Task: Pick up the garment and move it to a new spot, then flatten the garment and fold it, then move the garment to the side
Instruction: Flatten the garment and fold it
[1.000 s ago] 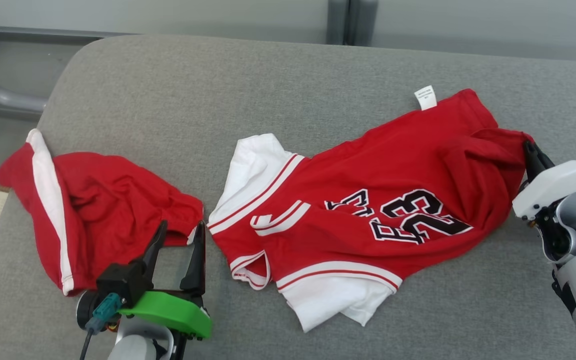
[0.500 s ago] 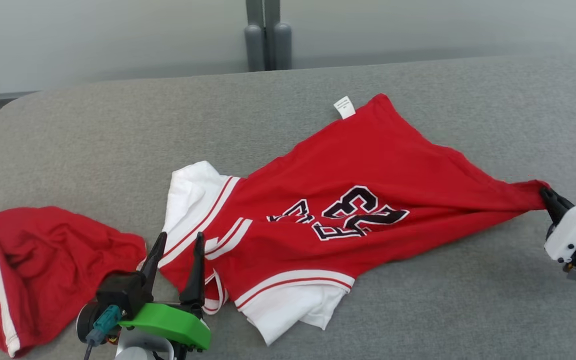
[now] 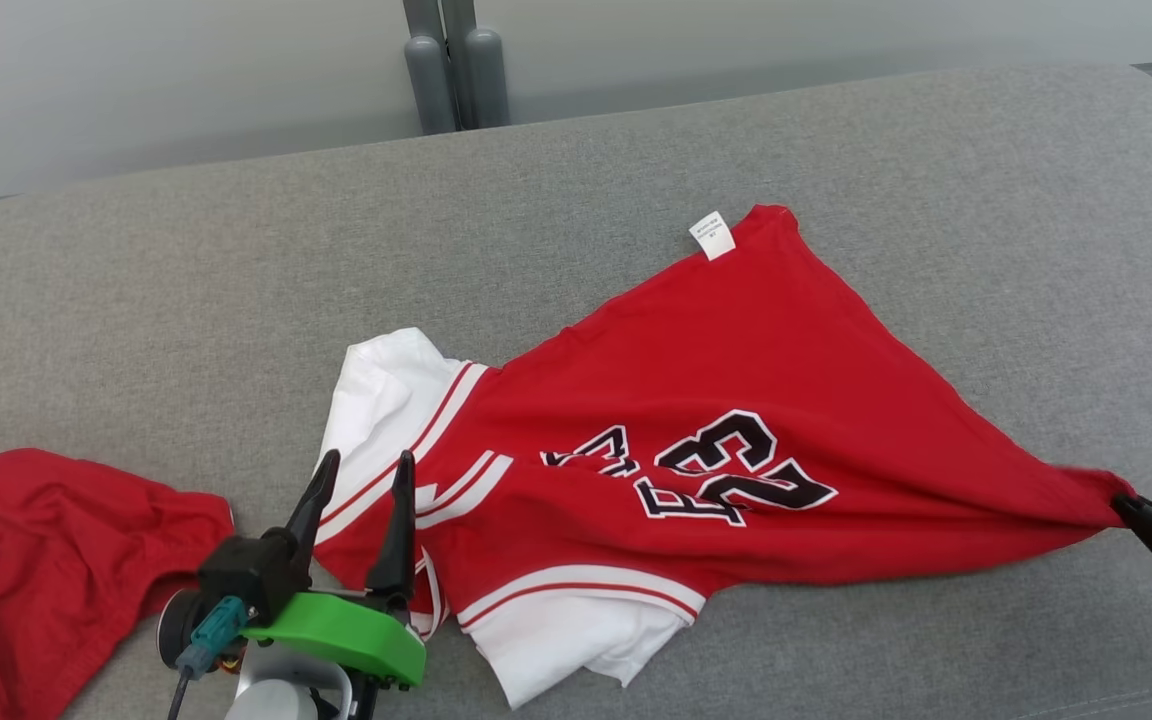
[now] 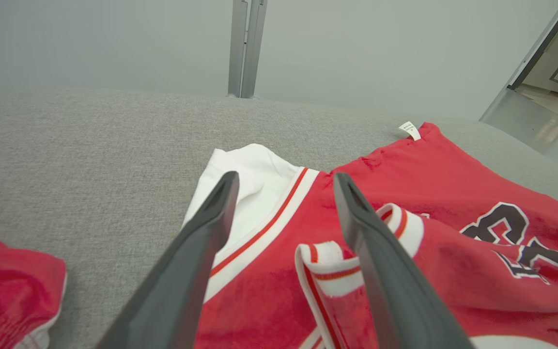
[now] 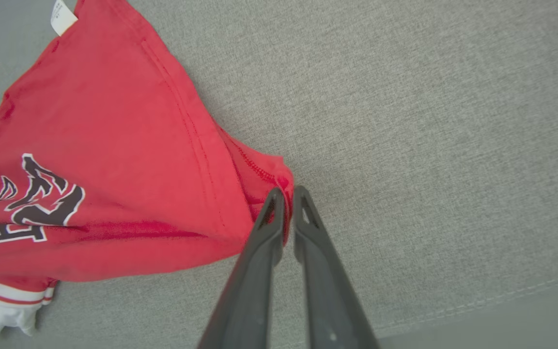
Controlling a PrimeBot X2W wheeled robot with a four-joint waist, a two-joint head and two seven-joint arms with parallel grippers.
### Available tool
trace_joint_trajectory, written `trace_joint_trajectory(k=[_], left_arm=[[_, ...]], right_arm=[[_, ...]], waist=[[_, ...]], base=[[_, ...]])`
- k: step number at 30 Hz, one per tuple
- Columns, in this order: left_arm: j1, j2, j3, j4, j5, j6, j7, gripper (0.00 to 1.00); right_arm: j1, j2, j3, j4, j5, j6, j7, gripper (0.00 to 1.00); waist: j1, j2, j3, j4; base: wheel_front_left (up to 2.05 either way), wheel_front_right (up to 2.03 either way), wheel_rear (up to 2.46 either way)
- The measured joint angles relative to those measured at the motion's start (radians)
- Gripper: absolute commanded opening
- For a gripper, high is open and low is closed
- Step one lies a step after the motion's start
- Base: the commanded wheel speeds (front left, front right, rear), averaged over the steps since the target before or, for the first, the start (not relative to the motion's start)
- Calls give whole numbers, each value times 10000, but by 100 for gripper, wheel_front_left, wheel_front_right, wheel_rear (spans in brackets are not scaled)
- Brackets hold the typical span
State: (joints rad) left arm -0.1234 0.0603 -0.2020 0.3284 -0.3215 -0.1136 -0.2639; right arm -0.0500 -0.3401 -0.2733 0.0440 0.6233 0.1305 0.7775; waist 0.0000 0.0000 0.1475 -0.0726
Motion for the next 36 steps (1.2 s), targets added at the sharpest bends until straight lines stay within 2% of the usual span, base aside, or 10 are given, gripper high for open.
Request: trace_joint_trajectory(k=[3,7,10,11,16,19,26,31,36], left_arm=[[-82,6,-33,73,0,-8,-2,100],[-81,36,-15,150,13,-17,0,100],[-48,42,-10,186,17,-19,-2,100],[-19,40,-23,182,17,-19,-2,100],[70,38,-71,165,21,-17,0,100],[45,44,-73,42,46,-8,-2,100],[-180,79,-86,-290,71,-4,-2,100],[-515,42,-255,-458,65,-19,0,100],[-755,-6,-301,-616,8,-50,-2,100]], right_arm=[[18,435,-439,-445,-562,0,-81,100],[-60,650,-884,-736,-1227,0,-817,100],[-310,970,-1235,-943,-1465,0,-1824,100],[-460,1080,-1292,-1028,-1590,0,-2502,100],[-995,1363,-656,-614,-1850,0,-4238,100],[-1558,1442,23,286,-2031,0,-5120,100],[-3540,1289,1210,2798,-2242,0,-6027,100],[-5041,784,1519,4798,-2364,0,-6009,100],[-6408,322,1710,6439,-2190,0,-5528,100]], waist=[[0,0,7,85],[0,0,-157,189],[0,0,-346,300],[0,0,-430,416],[0,0,-542,798],[0,0,-524,1106],[0,0,-167,1803],[0,0,306,2276],[0,0,898,2807]], base=[[0,0,0],[0,0,0],[0,0,0],[0,0,0],[0,0,0],[0,0,0],[0,0,0],[0,0,0],[0,0,0]])
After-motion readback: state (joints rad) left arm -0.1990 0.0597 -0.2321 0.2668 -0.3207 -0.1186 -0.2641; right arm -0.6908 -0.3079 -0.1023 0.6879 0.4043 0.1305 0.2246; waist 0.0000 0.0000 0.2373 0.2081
